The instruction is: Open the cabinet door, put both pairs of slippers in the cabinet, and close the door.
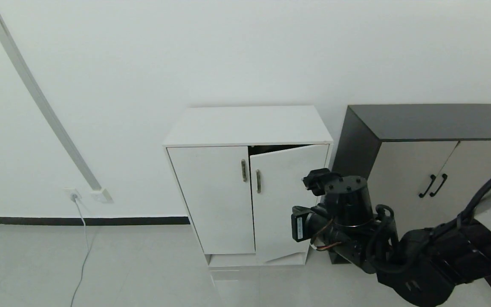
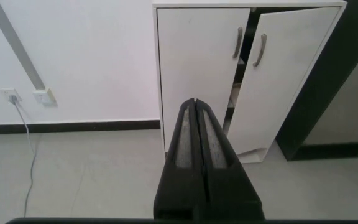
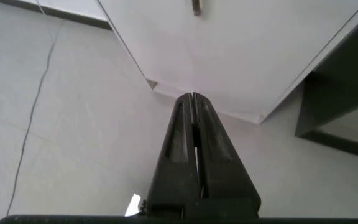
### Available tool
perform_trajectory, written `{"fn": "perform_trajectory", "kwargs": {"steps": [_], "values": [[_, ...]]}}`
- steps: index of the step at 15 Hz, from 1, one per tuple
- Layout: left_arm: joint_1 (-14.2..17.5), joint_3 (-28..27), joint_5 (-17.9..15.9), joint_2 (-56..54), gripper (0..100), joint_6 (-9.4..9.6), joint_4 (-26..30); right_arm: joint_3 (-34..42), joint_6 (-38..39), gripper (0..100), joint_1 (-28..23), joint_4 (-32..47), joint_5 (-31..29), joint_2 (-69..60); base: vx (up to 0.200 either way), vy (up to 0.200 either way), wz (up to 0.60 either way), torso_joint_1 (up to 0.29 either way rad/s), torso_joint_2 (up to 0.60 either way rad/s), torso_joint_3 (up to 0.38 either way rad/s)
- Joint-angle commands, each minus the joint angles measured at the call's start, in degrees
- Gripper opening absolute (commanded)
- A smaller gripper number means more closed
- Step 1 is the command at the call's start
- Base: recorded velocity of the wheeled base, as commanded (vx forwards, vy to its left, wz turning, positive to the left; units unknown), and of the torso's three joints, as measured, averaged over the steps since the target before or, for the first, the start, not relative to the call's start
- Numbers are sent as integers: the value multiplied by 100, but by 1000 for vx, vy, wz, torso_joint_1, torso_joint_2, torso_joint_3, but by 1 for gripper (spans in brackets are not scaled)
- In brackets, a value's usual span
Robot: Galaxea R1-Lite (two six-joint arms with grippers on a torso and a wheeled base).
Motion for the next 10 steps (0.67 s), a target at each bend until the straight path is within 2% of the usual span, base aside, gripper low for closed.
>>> {"fn": "perform_trajectory", "kwargs": {"steps": [1,3,6,10], "values": [[-1,7,2,7,0,1,0,612,-280,0,21,-565,150,-22,0,0,0,0,0,0],[-1,-1,2,7,0,1,0,981,-306,0,100,-873,194,-13,0,0,0,0,0,0],[-1,-1,2,7,0,-8,0,1306,-297,0,206,-1084,194,31,200,0,0,-2,1,4],[-1,-1,2,7,0,-8,0,1298,-306,0,224,-1119,194,92,200,0,0,5,-1,1]]}}
